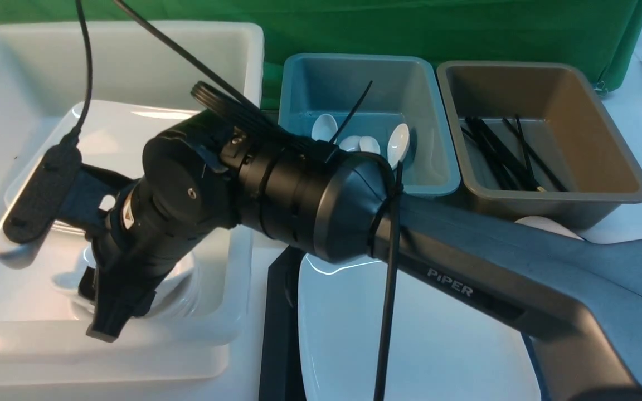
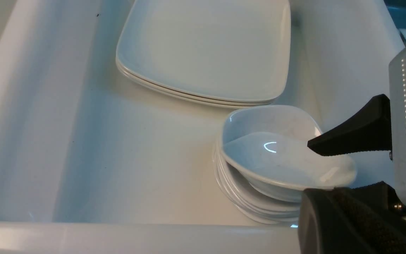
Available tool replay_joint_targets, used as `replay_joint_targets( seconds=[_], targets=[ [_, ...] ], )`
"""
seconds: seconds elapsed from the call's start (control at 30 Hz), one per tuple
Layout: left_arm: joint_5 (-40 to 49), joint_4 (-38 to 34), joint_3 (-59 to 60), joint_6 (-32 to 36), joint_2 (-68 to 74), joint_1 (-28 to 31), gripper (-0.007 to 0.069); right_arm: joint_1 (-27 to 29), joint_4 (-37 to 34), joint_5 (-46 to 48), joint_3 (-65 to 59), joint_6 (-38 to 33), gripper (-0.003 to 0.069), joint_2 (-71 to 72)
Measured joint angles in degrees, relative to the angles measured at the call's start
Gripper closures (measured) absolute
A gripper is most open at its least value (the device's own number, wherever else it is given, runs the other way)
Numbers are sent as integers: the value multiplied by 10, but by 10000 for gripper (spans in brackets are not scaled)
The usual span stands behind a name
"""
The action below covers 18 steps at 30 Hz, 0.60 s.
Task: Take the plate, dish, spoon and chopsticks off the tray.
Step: Use the right arm to put the small plate into the large storage box on the left, then use the right arm to grab a small plate from the dinner plate
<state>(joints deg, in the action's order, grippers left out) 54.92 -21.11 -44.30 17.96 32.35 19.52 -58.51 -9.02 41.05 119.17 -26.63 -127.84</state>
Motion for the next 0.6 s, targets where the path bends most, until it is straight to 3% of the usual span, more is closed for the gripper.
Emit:
replay_joint_targets(
  seconds=[0.37,0.47,0.53,0.6],
  targets=[
    [3,1,0,0,0,0,610,0,31,24,3,46,158,77],
    [3,1,0,0,0,0,610,1,90,54,5,63,161,100],
    [3,2,0,0,0,-6,610,8,161,98,5,113,193,117],
    [6,-1,0,1,4,-24,610,30,251,181,5,152,301,138]
  ],
)
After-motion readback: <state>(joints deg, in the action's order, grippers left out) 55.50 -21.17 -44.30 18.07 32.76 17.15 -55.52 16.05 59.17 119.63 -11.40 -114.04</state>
